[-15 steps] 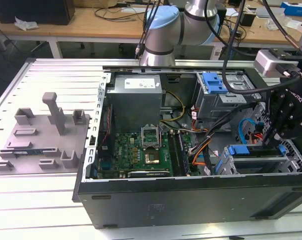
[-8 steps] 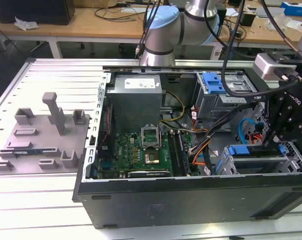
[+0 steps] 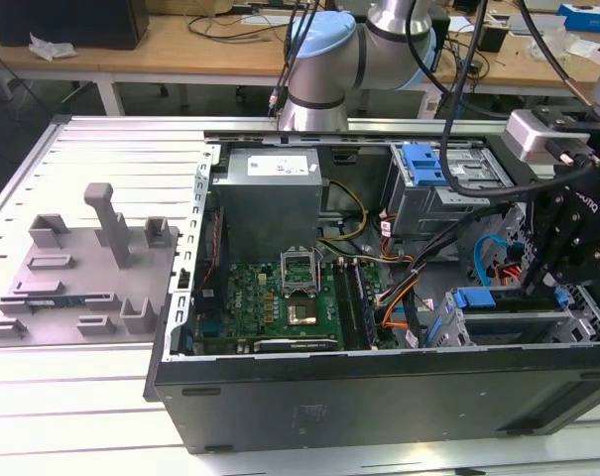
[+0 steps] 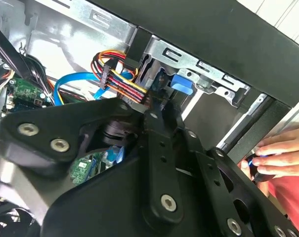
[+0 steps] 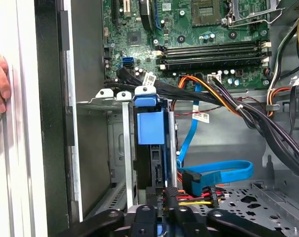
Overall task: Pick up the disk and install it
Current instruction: 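Insert the first disk wire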
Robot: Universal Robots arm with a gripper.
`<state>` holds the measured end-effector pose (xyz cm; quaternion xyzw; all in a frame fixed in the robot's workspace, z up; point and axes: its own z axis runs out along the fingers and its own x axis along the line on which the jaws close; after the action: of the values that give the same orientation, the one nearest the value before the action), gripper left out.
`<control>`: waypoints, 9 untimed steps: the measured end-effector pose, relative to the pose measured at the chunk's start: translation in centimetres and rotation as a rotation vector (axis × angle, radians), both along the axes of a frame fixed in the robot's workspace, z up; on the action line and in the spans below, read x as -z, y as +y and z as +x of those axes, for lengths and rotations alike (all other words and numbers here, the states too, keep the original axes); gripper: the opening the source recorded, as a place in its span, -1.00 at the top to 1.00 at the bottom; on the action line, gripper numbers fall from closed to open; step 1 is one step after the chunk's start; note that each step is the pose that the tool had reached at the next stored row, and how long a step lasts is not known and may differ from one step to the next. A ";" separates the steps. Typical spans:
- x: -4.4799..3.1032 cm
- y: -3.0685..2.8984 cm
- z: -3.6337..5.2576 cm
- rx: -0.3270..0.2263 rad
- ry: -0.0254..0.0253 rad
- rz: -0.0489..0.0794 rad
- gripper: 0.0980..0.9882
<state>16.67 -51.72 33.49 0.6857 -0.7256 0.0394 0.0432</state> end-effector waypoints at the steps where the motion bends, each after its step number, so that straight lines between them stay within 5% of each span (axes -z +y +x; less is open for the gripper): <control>1: -0.03 0.00 0.00 0.000 -0.0001 0.000 0.69; 2: -0.38 0.05 0.00 0.000 -0.0001 0.000 0.54; 9: -2.93 0.55 0.01 0.000 -0.0025 -0.001 0.54</control>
<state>16.69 -51.17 36.43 0.6857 -0.7255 0.0406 0.0426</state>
